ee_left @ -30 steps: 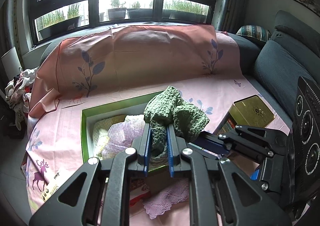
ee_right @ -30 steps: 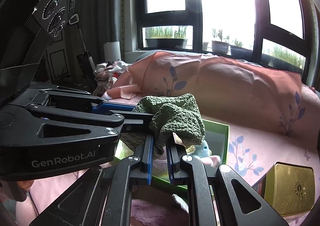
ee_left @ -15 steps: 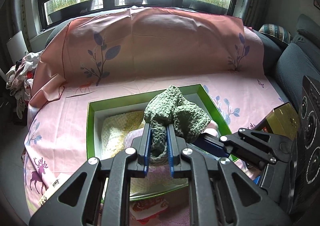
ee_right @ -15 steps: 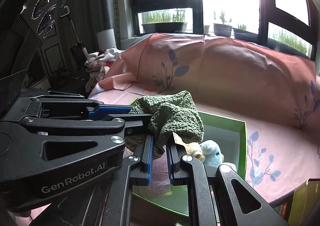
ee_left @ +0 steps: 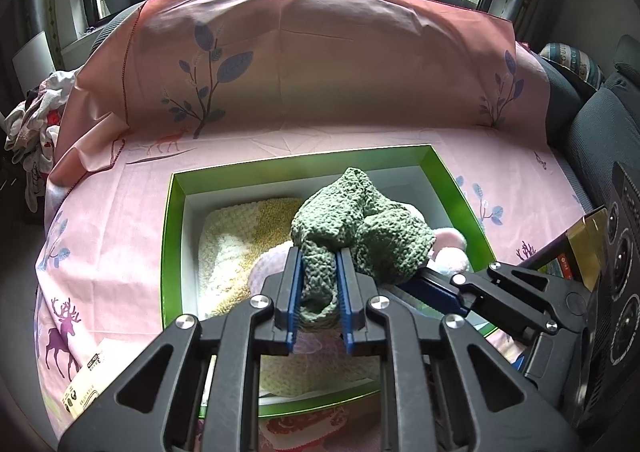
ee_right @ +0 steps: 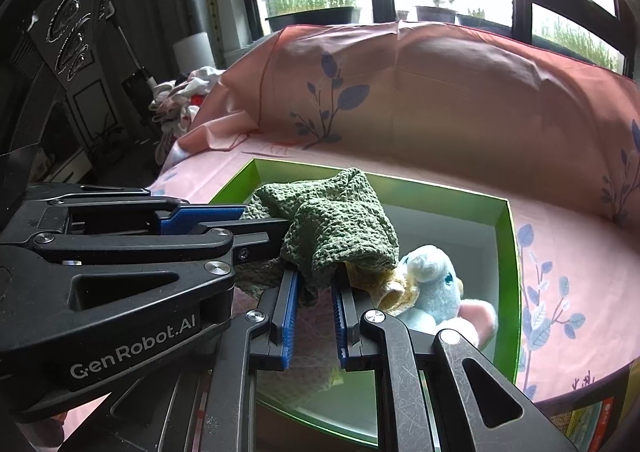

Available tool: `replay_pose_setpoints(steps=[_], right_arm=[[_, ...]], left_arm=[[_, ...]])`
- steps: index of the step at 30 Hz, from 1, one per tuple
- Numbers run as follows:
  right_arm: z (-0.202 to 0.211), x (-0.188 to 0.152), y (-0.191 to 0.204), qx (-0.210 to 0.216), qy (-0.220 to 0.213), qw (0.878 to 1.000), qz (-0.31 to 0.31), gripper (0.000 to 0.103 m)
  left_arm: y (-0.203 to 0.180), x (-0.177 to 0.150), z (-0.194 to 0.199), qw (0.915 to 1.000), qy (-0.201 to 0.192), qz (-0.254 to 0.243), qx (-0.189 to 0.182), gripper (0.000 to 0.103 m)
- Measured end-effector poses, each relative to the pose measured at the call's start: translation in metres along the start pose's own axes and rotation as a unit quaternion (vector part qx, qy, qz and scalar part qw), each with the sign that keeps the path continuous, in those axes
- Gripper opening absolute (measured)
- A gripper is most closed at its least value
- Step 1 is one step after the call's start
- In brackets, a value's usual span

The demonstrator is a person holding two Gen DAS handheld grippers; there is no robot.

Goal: Organize soft objects
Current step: 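Open both grippers to drop the green knitted cloth into the box, then move both grippers back toward the lilac terry towel beside the box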

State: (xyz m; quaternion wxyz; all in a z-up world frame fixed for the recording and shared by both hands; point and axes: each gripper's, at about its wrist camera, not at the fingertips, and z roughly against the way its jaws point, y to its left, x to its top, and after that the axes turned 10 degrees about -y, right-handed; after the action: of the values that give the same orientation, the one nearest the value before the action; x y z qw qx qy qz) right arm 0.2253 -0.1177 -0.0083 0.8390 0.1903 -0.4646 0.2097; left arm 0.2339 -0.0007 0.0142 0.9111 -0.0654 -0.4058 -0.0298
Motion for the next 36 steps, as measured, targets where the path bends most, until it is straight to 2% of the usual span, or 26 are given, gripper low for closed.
replay_pose_setpoints(steps=[1, 4, 9, 11, 14, 19, 21, 22, 24, 26, 29, 30, 31, 32, 34, 36], right_arm=[[-0.002, 0.001, 0.001, -0.002, 0.003, 1.000, 0.001, 0.015], [-0.006, 0.002, 0.002, -0.015, 0.015, 1.000, 0.005, 0.030], [-0.007, 0.003, 0.001, -0.019, 0.018, 1.000, 0.005, 0.031], [-0.007, 0.003, 0.001, -0.021, 0.020, 1.000, 0.005, 0.031], [-0.006, 0.002, -0.001, -0.022, 0.021, 1.000, 0.003, 0.032], [-0.004, 0.002, -0.001, -0.026, 0.020, 0.999, 0.003, 0.032], [-0.003, 0.003, 0.000, -0.031, 0.020, 0.999, 0.006, 0.032], [-0.002, 0.003, 0.001, -0.035, 0.020, 0.999, 0.009, 0.032], [0.001, 0.004, 0.001, -0.042, 0.020, 0.999, 0.013, 0.035], [0.005, 0.004, 0.000, -0.052, 0.015, 0.998, 0.014, 0.047], [0.011, 0.005, -0.003, -0.062, 0.009, 0.998, 0.010, 0.058], [0.013, 0.005, -0.005, -0.066, 0.009, 0.998, 0.008, 0.059], [0.014, 0.005, -0.006, -0.069, 0.009, 0.998, 0.007, 0.059], [0.016, 0.005, -0.007, -0.072, 0.011, 0.997, 0.006, 0.059], [0.019, 0.004, -0.008, -0.078, 0.013, 0.997, 0.005, 0.060], [0.022, 0.003, -0.009, -0.081, 0.014, 0.997, 0.004, 0.060]], left_arm=[[0.000, 0.000, -0.001, 1.0000, 0.002, 0.001, 0.000, 0.017], [0.000, 0.000, -0.005, 0.9999, 0.009, -0.001, 0.004, 0.024], [0.002, -0.001, -0.009, 0.9998, 0.014, -0.004, 0.012, 0.031], [0.004, -0.002, -0.009, 0.9997, 0.013, -0.004, 0.018, 0.042], [0.008, -0.002, -0.008, 0.9998, 0.013, 0.000, 0.018, 0.052], [0.008, -0.003, -0.005, 0.9997, 0.012, -0.004, 0.020, 0.053], [0.008, -0.003, -0.004, 0.9997, 0.011, -0.006, 0.022, 0.056], [0.008, -0.003, -0.004, 0.9996, 0.011, -0.006, 0.024, 0.060], [0.009, -0.003, -0.001, 0.9996, 0.008, -0.008, 0.027, 0.067], [0.010, -0.003, 0.001, 0.9996, 0.006, -0.009, 0.027, 0.068], [0.010, -0.003, 0.005, 0.9995, 0.004, -0.008, 0.029, 0.069], [0.011, -0.003, 0.006, 0.9995, 0.004, -0.008, 0.031, 0.070], [0.011, -0.003, 0.006, 0.9994, 0.004, -0.007, 0.033, 0.076], [0.011, -0.003, 0.007, 0.9993, 0.005, -0.006, 0.035, 0.087], [0.013, -0.004, 0.010, 0.9994, 0.000, -0.003, 0.035, 0.093], [0.013, -0.004, 0.013, 0.9994, 0.000, 0.002, 0.034, 0.093]])
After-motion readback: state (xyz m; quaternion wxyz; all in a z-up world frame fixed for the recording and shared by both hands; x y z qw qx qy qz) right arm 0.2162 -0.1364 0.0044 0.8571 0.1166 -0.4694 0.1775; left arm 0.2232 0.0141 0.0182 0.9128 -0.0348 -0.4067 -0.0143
